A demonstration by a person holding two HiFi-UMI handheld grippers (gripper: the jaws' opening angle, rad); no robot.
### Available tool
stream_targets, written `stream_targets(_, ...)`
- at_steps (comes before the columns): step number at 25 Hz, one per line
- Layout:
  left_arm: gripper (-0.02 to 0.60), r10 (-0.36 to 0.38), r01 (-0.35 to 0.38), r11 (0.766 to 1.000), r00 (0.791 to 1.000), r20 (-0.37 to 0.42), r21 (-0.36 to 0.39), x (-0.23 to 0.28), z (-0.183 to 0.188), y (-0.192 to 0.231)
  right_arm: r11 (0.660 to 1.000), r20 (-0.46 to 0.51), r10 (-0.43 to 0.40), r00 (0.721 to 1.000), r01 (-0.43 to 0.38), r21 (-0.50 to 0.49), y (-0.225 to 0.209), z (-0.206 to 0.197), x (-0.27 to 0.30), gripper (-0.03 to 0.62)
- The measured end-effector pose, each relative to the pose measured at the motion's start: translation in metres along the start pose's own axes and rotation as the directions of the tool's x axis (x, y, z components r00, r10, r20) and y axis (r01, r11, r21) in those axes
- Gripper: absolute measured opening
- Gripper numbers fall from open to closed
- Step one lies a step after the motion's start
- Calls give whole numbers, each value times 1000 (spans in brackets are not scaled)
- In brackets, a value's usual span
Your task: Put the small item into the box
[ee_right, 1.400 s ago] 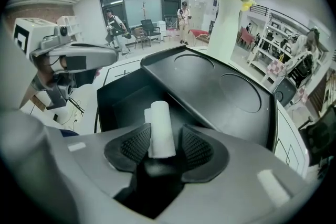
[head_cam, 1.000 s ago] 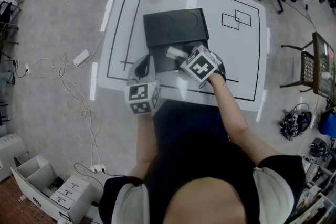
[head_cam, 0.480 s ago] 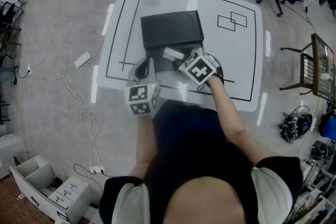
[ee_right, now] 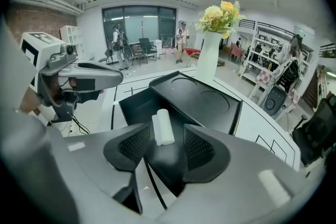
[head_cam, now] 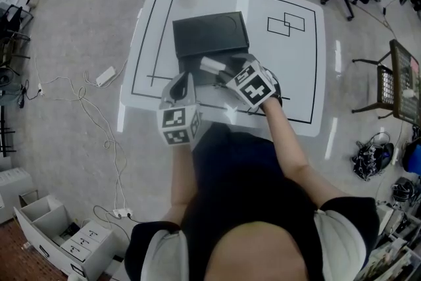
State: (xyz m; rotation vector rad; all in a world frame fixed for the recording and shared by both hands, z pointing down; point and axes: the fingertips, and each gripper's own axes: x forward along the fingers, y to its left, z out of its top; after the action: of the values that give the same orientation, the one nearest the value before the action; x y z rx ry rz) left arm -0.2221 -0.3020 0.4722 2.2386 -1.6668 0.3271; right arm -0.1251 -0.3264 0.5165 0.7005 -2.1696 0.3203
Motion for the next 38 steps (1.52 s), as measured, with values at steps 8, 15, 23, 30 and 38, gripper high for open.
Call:
stream_targets(8,9,-9,9,1000,1000,14,13,-9,3,-19,998,91,-56,994,57,-2,-6,6,-39,202)
stream_targets(15,9,-26,25,999,999,26,38,-10,10,-33,995,216,-71,974,53,87,-13,13,-72,201)
stream_targets(23,9,-71,70,997,997,42,32,-11,17,-50,975,380,-137,915,55,217,-25,23,-114,201)
stream_targets(30,9,-105,104,994,993,62,27,-8,27,-63,942,492,-257,832,101,322,-42,15,-142,151)
stream_targets(38,9,-128,126,991,990,60,38,-5,26,-71,884,544,-359,759,89,460,-58,-13,-152,68)
